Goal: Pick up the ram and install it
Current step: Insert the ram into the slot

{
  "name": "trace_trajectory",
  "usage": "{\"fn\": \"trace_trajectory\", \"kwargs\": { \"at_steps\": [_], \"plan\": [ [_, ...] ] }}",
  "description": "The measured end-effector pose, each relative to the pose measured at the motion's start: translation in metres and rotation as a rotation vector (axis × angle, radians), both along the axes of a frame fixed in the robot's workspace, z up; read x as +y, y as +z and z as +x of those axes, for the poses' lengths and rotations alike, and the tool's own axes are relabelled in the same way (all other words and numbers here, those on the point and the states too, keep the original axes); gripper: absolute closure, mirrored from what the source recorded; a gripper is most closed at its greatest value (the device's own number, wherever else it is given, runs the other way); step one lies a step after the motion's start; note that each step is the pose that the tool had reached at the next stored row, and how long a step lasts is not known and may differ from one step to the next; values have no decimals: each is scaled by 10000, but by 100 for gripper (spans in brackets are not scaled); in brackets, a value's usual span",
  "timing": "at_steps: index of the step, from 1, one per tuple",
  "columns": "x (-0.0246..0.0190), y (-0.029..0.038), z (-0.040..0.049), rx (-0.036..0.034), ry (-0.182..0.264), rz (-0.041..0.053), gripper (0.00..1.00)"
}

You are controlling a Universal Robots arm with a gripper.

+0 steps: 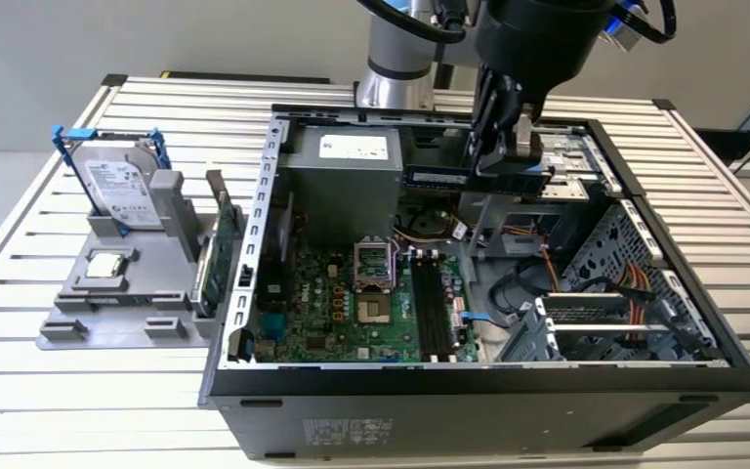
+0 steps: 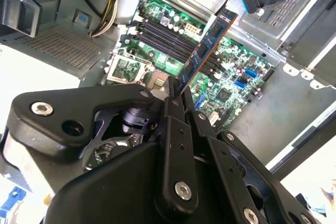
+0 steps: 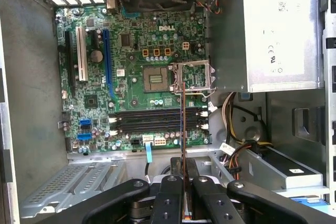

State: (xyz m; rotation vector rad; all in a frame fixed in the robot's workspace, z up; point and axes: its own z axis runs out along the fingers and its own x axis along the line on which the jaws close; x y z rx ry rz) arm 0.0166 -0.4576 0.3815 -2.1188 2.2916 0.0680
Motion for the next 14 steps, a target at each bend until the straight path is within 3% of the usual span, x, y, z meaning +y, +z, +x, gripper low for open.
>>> {"fn": "trace_trajectory", "kwargs": {
  "at_steps": [10,14],
  "plan": [
    [0,0,0,0,-4,0,100],
    [0,0,0,0,-214,1,100]
  ]
}}
